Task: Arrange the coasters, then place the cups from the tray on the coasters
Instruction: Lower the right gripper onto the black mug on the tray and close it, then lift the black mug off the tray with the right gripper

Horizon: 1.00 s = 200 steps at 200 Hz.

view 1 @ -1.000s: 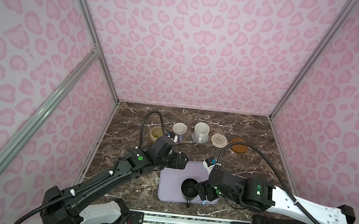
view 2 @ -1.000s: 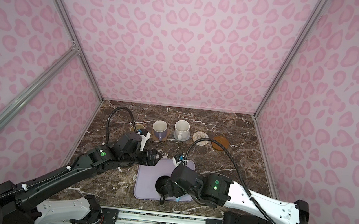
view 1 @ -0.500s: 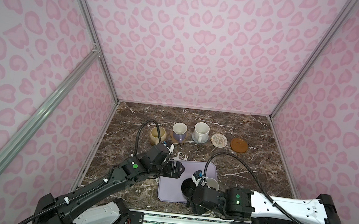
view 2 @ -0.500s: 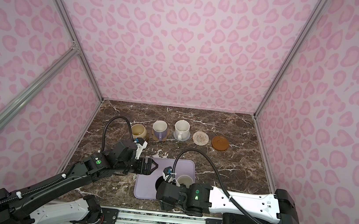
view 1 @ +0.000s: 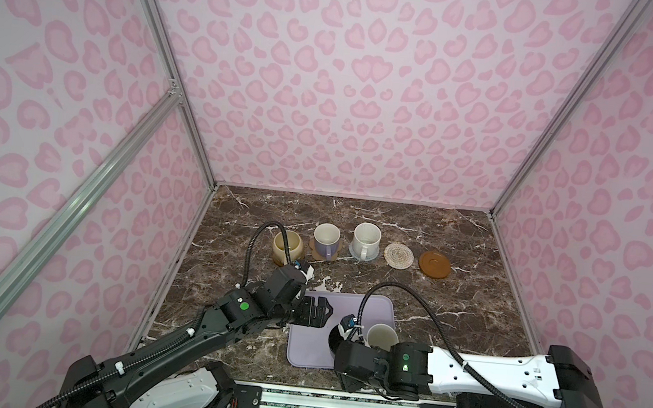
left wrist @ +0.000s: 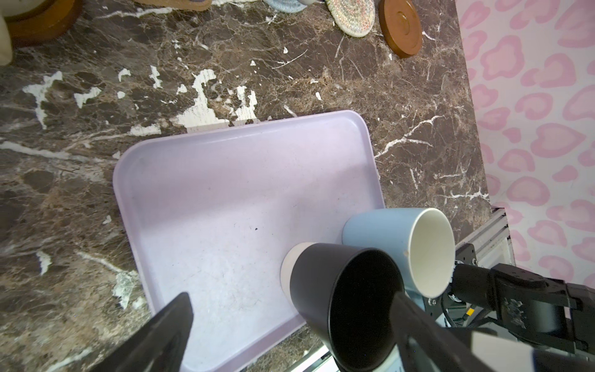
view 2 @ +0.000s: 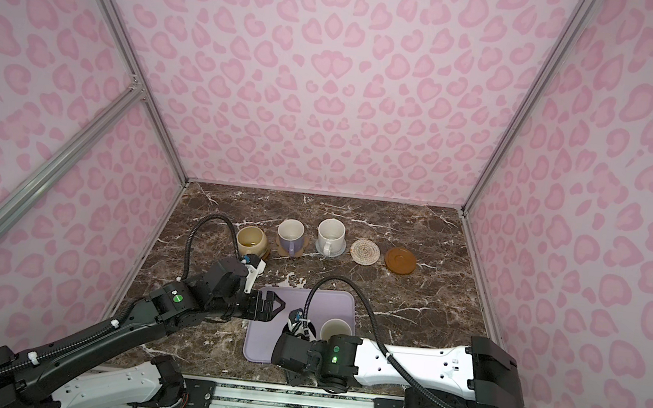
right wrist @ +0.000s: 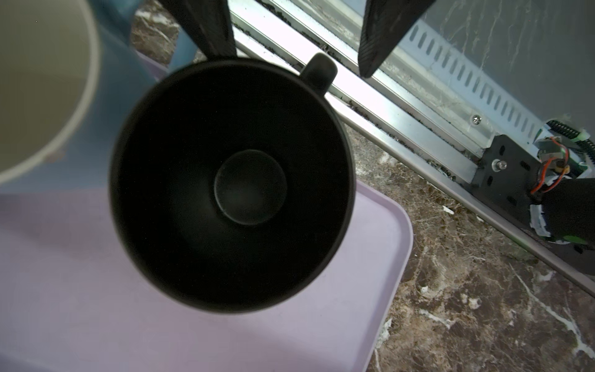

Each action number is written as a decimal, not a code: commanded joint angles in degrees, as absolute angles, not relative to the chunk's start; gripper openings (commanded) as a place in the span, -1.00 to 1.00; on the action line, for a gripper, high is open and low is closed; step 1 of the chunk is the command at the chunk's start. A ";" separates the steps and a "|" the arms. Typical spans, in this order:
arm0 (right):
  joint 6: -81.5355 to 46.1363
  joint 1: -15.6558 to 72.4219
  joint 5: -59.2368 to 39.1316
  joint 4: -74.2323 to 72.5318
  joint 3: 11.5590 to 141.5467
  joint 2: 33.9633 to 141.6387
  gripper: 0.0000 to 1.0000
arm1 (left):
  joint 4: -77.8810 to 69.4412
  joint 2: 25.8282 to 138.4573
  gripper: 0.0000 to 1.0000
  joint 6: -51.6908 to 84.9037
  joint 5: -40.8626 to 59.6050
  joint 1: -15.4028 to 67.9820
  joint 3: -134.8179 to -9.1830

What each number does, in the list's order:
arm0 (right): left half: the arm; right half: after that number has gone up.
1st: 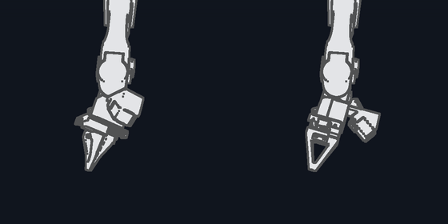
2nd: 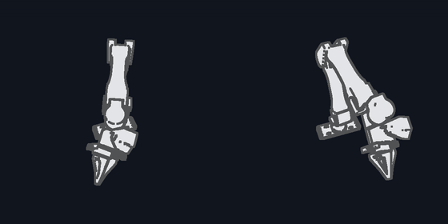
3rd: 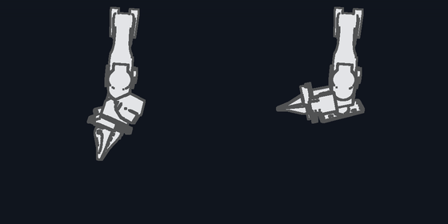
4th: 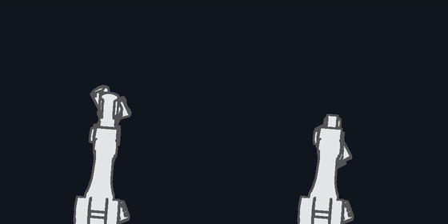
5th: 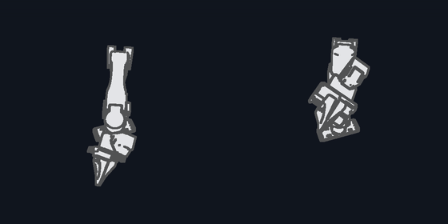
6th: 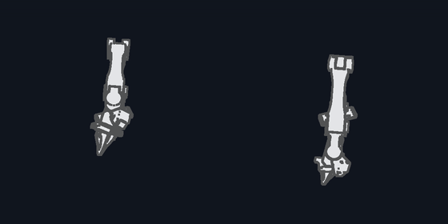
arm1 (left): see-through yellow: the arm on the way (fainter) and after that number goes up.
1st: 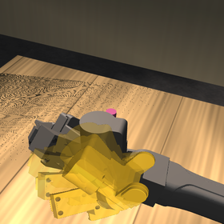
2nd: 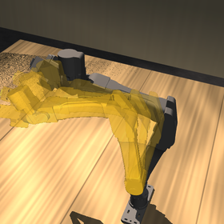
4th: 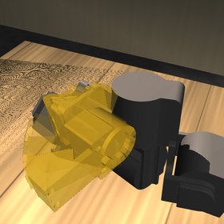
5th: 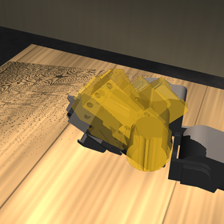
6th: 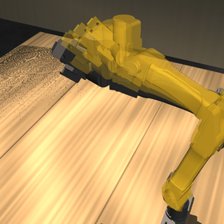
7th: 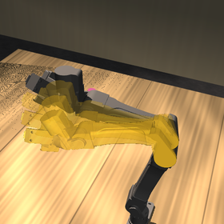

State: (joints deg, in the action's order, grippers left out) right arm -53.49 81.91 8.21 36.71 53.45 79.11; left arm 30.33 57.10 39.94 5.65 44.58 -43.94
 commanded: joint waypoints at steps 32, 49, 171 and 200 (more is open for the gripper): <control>-54.94 80.04 12.66 37.89 54.13 82.25 0.07 | 30.67 56.69 0.94 40.86 3.18 44.39 -42.85; -54.32 79.17 13.00 37.10 54.08 82.74 0.00 | 30.58 56.56 0.94 41.29 2.66 44.38 -42.30; -50.89 76.73 16.90 39.33 58.77 90.04 -0.26 | 29.43 53.70 0.94 42.45 2.72 42.76 -38.76; -50.29 76.73 16.78 38.79 59.35 91.31 -0.28 | 29.31 53.20 0.94 42.36 2.52 42.78 -38.71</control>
